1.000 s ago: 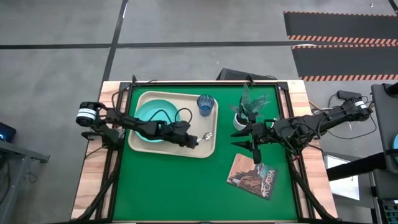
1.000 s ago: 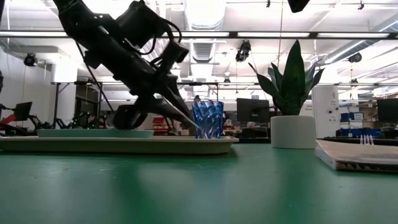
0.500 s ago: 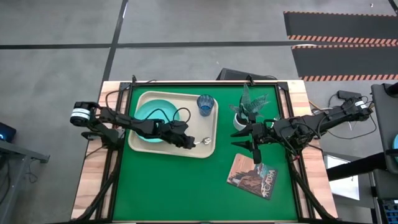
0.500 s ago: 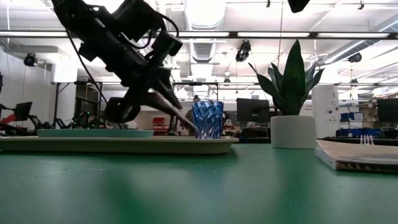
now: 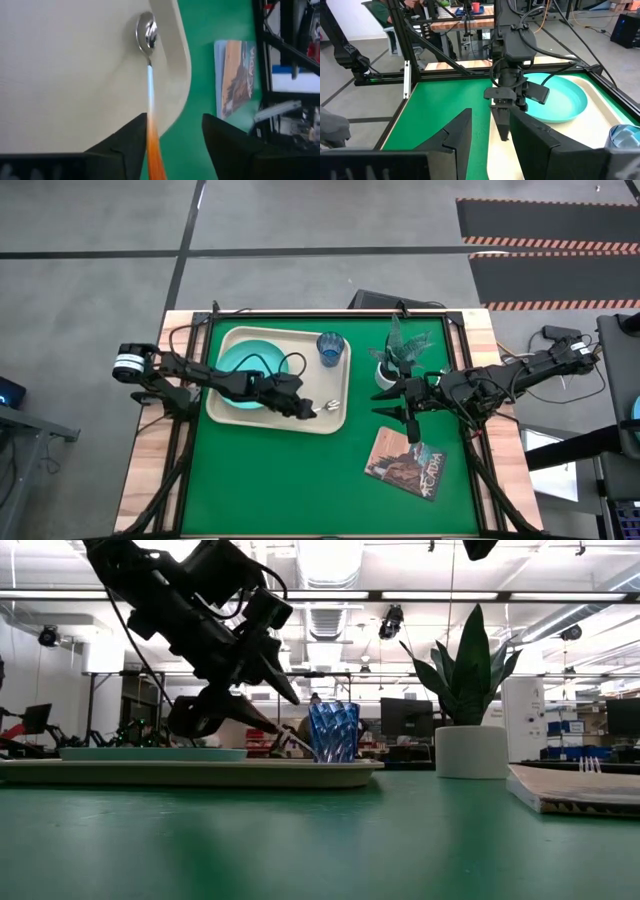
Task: Pick and place plate/cup/fork/spoon on tray
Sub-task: Put the orange spoon on the gray serving tray
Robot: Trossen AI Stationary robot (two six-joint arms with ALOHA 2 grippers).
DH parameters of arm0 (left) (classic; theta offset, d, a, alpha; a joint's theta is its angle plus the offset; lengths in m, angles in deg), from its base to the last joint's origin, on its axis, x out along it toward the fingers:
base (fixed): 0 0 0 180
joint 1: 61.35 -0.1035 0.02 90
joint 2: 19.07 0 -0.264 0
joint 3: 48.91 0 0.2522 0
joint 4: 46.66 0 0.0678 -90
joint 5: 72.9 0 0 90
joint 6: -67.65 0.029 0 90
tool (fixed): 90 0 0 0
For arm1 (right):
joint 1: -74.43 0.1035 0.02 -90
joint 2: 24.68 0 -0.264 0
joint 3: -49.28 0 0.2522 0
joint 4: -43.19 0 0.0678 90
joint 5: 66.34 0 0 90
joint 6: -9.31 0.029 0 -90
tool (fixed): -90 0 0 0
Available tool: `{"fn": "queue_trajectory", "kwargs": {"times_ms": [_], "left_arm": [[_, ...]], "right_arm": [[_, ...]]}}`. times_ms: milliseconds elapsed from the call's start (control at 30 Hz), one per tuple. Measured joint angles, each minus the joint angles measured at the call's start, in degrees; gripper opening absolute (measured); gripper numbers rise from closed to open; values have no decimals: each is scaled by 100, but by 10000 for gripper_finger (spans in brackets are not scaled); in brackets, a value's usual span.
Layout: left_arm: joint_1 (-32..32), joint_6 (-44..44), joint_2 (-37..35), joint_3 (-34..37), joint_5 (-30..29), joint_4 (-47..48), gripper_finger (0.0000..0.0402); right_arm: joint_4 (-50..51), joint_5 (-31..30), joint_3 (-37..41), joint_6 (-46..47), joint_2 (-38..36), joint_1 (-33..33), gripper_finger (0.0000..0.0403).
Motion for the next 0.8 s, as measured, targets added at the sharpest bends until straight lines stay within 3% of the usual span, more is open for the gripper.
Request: {"fn": "queue_trajectory", "kwargs": {"times_ms": [200, 367, 533, 800], "left_arm": [[-146, -3, -29, 2, 1010, 43, 189], [-207, -7, -266, 2, 1074, 384, 189], [-364, 169, -687, -49, 1001, 994, 189], [-263, 787, -1072, -281, 55, 1044, 178]], "right_arm": [[0, 2, 0, 1, 0, 0, 123], [2, 2, 0, 4, 0, 0, 123], [6, 5, 0, 13, 0, 0, 123], [2, 4, 0, -25, 0, 0, 123]]}}
